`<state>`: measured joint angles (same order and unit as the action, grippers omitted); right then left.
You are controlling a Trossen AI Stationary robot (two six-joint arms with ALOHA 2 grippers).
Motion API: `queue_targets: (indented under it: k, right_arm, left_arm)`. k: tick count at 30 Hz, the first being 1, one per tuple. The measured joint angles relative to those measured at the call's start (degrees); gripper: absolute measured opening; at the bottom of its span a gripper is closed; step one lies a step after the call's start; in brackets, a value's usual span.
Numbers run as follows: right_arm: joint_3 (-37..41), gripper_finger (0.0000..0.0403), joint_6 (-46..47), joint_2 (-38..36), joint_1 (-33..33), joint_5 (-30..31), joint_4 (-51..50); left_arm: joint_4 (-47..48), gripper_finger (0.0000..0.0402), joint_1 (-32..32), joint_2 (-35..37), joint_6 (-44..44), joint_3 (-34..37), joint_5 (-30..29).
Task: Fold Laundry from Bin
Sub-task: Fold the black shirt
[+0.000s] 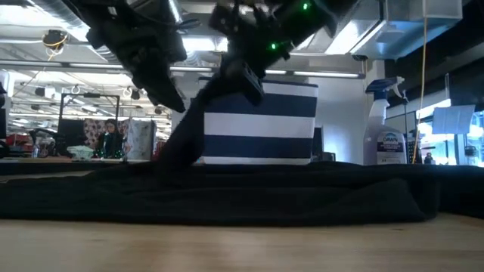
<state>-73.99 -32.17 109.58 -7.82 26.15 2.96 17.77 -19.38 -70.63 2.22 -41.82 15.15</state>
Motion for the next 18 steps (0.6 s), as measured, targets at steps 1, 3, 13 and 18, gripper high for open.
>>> queue_targets:
  k: [1, 3, 13, 18]
  right_arm:
    - [-0.26, 0.0006, -0.61, 0.01, -0.41, 0.00, -0.04]
    - [-0.71, 0.0004, -1.55, 0.00, -1.15, -0.04, -0.15]
    - [-3.57, 0.0002, -4.31, 0.00, -2.32, 0.32, -0.33]
    - [-4.18, 0.0002, -5.44, 0.00, -2.31, -0.26, -0.02]
  left_arm:
    - [-0.19, 0.0129, -0.61, 0.00, 1.12, 0.00, 0.46]
    - [-0.83, 0.0145, -1.84, 0.00, 3.36, 0.00, 2.26]
    - [-2.14, 0.0177, -3.47, -0.65, 11.62, -0.02, 17.59]
    - [-2.52, 0.0178, -3.49, -1.85, 14.04, -0.02, 19.42]
